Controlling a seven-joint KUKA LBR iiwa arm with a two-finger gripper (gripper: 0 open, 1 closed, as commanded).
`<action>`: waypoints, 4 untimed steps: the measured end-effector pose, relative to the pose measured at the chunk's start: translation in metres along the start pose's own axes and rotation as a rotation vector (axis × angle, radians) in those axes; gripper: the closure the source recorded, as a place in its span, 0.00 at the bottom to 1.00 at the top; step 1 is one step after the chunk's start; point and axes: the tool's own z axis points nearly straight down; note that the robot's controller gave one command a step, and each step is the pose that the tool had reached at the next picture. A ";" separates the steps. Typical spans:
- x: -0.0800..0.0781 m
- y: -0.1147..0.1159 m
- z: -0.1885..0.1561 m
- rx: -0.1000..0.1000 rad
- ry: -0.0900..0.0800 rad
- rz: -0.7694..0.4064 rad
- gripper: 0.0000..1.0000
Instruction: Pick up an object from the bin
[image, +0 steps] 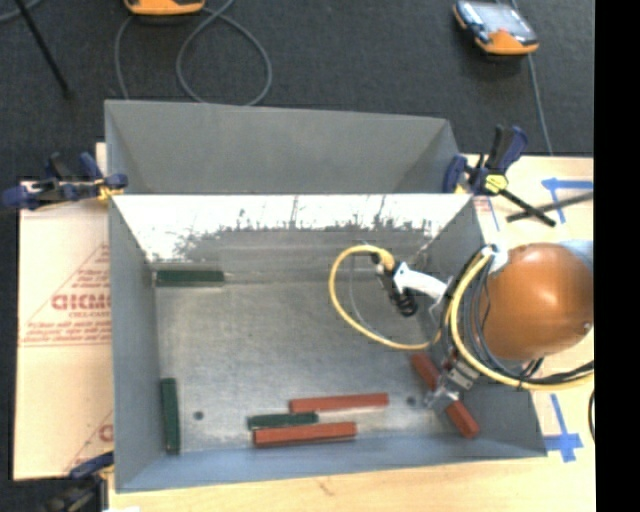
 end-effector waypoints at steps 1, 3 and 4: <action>0.000 0.000 0.000 -0.001 -0.001 -0.001 1.00; 0.000 0.001 0.001 -0.002 -0.001 -0.001 1.00; 0.000 0.001 0.001 -0.002 -0.001 -0.001 1.00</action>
Offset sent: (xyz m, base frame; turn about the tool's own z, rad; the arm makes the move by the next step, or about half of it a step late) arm 0.0000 0.0000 0.0000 0.0000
